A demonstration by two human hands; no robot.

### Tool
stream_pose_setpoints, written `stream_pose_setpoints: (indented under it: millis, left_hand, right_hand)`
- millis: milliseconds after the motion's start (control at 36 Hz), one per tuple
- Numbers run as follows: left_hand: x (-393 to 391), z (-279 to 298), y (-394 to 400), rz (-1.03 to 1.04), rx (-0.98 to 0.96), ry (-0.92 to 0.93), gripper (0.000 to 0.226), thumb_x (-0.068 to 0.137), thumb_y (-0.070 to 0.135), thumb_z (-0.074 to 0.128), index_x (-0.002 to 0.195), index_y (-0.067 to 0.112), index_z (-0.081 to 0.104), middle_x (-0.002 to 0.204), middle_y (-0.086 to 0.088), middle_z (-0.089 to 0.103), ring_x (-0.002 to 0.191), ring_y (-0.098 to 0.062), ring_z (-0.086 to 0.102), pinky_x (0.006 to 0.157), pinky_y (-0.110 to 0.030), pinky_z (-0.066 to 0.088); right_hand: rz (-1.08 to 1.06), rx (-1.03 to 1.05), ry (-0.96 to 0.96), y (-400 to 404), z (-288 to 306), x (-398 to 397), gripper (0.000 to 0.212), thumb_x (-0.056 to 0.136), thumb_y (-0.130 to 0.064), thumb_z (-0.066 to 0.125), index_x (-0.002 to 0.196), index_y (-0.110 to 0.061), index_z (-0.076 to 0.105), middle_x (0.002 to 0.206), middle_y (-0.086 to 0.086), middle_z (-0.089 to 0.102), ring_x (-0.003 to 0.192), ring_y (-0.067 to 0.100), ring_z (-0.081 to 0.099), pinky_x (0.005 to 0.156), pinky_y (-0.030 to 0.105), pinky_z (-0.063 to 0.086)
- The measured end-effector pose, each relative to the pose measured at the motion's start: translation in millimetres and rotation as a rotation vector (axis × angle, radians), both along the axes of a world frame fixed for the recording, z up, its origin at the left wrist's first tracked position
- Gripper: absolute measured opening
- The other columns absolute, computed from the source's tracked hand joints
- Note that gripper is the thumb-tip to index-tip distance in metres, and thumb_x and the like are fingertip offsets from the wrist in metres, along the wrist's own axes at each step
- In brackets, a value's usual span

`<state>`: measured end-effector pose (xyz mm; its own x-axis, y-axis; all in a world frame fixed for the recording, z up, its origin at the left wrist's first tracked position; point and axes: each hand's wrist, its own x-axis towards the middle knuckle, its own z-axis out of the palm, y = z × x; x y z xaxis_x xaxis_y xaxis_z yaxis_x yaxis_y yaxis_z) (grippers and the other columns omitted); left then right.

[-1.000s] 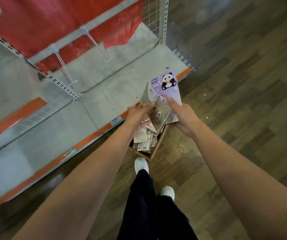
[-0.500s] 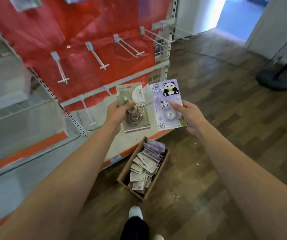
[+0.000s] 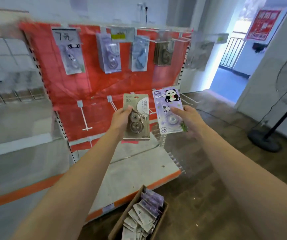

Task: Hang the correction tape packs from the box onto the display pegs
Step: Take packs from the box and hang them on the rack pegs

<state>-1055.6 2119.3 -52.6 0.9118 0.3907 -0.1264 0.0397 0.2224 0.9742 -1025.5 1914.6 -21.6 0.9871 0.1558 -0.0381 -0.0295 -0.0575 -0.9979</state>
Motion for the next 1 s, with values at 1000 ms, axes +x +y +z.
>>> stream_pose_setpoints:
  millis: [1000]
  left_hand:
    - [96, 85, -71, 0.102, 0.157, 0.044, 0.028, 0.097, 0.024, 0.05, 0.113, 0.004, 0.061, 0.109, -0.011, 0.068, 0.097, -0.025, 0.063, 0.089, -0.036, 0.051]
  right_hand:
    - [0.1, -0.067, -0.097, -36, 42, 108, 0.059, 0.08, -0.034, 0.069, 0.13, -0.008, 0.052, 0.128, 0.011, 0.058, 0.117, 0.028, 0.055, 0.104, 0.047, 0.042]
